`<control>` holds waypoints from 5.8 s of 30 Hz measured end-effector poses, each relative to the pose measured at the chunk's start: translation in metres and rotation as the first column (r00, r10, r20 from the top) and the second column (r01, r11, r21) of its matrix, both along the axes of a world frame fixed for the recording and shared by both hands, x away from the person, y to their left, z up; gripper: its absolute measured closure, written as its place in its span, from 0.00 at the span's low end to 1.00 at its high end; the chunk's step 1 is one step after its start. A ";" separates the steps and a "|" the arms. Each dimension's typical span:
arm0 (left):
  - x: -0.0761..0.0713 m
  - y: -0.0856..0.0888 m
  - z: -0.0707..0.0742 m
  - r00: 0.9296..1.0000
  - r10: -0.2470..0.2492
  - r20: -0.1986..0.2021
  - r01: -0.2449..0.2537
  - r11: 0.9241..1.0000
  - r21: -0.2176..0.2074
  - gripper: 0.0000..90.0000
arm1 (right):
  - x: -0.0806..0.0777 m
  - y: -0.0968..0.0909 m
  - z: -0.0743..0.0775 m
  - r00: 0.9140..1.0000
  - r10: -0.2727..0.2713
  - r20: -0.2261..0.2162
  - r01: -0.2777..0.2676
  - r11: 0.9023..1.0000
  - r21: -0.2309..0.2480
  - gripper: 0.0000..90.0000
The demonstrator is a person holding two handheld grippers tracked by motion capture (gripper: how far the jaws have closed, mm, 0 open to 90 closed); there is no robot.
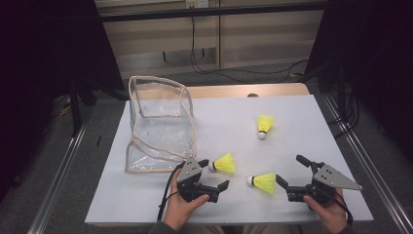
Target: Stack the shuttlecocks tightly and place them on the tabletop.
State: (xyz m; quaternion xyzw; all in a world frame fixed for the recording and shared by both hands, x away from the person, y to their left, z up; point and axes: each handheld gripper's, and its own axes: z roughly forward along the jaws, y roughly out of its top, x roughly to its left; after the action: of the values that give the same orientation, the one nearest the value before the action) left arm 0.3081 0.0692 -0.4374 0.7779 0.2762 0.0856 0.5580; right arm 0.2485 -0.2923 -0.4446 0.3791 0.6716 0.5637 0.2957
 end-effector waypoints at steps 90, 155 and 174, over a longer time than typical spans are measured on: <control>0.038 -0.053 -0.002 0.979 0.183 -0.092 -0.166 0.971 0.170 0.69 | 0.001 -0.001 -0.001 1.000 0.008 -0.003 -0.008 1.000 0.004 0.02; 0.096 -0.092 0.033 0.938 0.331 -0.103 -0.322 0.942 0.090 0.98 | 0.001 -0.004 0.000 1.000 0.007 0.001 -0.007 1.000 0.012 0.02; 0.119 -0.091 0.034 0.919 0.378 -0.109 -0.367 0.924 0.108 0.97 | 0.002 -0.005 0.000 1.000 0.006 0.003 -0.006 1.000 0.013 0.02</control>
State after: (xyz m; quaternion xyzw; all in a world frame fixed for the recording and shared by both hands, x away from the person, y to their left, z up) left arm 0.4275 -0.0214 -0.4037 0.7381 0.4503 0.1521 0.4789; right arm 0.2502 -0.2976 -0.4446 0.3780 0.6686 0.5696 0.2925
